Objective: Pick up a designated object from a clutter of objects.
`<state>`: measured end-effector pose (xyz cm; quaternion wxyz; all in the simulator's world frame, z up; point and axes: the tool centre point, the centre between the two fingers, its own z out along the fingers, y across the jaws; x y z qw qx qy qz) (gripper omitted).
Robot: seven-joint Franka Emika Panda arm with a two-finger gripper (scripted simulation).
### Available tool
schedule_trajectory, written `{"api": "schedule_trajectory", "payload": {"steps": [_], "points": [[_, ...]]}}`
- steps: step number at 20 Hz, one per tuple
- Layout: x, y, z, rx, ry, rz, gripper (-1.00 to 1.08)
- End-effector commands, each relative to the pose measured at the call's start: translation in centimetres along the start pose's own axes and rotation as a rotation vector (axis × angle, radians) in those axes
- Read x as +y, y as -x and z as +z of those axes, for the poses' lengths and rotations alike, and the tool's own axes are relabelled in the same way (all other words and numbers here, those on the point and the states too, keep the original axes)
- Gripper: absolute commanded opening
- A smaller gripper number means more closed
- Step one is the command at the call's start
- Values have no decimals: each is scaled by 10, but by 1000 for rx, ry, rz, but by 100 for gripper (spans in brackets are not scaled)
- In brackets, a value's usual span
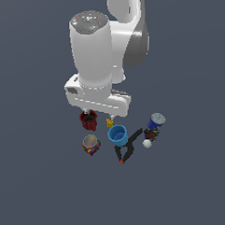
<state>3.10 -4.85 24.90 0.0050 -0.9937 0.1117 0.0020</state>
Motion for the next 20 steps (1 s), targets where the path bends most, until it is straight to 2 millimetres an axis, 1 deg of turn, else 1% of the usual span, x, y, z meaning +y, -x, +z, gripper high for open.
{"api": "schedule_trajectory", "payload": {"steps": [1,6,11,16,20], "points": [[6,-10,24,0,-1,61,100],[20,-27,74,2,0,185,100],[31,-36,110,4,3,274,100],[38,-39,133,6,7,328,100],[41,-40,140,7,8,345,100]]}}
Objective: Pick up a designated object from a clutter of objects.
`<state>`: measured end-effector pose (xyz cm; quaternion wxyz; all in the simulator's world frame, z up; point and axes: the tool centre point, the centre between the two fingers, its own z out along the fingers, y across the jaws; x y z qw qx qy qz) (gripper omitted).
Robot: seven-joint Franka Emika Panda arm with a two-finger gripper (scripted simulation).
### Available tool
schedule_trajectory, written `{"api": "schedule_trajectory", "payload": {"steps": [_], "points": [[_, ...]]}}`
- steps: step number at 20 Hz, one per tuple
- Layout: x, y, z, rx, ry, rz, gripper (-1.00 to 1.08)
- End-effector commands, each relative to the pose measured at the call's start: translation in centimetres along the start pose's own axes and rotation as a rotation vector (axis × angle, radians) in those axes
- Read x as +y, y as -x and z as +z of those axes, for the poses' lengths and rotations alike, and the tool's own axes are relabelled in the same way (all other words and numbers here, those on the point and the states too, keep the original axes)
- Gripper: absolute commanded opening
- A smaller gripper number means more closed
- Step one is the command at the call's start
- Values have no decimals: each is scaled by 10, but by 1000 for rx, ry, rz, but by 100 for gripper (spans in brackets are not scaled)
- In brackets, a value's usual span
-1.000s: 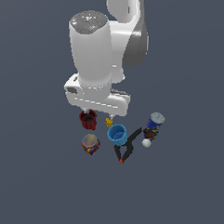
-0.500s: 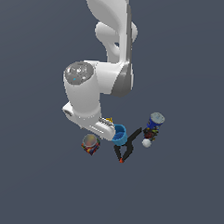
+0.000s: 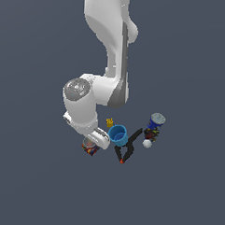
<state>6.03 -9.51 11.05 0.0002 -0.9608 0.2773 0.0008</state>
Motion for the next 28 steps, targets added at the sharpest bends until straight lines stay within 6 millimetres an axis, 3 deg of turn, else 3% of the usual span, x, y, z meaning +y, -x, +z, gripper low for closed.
{"api": "schedule_trajectory", "payload": {"steps": [1,6,14,19,20,28], "points": [[0,-1,2,2,0,7,100],[1,0,8,0,0,4,100],[1,0,45,1,0,7,100],[0,-1,53,2,0,7,100],[0,-1,53,2,0,7,-100],[0,-1,53,2,0,7,-100]]}}
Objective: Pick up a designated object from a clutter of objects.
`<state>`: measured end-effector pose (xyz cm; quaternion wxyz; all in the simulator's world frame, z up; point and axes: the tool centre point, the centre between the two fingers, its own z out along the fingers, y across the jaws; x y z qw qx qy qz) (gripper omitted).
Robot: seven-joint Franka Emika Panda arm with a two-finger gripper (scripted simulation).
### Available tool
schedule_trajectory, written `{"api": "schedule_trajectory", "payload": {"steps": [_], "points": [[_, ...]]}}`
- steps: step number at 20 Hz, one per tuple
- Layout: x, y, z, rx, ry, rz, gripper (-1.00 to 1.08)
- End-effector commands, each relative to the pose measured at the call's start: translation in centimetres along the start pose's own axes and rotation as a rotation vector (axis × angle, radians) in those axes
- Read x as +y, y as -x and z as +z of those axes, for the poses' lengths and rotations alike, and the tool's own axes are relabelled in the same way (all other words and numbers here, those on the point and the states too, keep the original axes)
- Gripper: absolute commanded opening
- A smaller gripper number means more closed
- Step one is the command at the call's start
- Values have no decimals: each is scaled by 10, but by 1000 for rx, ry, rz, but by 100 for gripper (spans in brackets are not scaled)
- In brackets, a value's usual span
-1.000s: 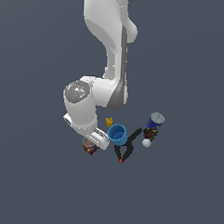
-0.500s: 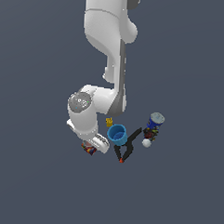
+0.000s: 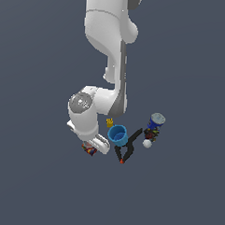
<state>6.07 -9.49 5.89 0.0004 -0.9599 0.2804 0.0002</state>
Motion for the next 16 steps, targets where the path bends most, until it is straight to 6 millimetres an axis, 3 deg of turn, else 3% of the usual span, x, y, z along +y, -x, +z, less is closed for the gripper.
{"api": "schedule_trajectory", "payload": {"steps": [1,8,16], "points": [[1,-1,1,1,1,1,-100],[3,-4,-12,0,0,0,-100],[17,-19,-62,0,0,1,-100]]}}
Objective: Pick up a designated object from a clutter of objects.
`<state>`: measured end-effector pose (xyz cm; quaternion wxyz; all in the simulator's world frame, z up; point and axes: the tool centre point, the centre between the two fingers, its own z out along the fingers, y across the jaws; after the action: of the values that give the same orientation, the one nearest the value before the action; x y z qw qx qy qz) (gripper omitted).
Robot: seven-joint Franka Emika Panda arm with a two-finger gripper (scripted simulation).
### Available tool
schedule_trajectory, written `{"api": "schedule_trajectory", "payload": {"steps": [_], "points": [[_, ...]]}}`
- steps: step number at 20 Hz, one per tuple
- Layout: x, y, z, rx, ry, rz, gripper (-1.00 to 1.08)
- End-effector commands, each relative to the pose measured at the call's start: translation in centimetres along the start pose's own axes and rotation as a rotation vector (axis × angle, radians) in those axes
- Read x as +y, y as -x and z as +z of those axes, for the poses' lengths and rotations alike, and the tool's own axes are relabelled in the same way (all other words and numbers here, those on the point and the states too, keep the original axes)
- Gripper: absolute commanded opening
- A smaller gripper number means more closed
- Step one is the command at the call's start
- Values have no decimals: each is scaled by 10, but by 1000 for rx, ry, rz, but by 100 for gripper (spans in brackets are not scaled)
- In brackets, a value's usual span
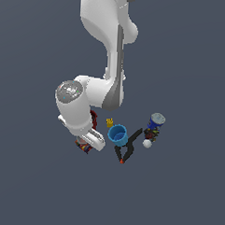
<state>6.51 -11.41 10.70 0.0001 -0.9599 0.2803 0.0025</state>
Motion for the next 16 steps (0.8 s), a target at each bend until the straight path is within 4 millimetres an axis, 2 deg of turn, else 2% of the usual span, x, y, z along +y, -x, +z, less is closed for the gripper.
{"api": "schedule_trajectory", "payload": {"steps": [1,16], "points": [[5,-7,-23,4,-2,1,-100],[45,-56,-177,5,-1,1,-100]]}}
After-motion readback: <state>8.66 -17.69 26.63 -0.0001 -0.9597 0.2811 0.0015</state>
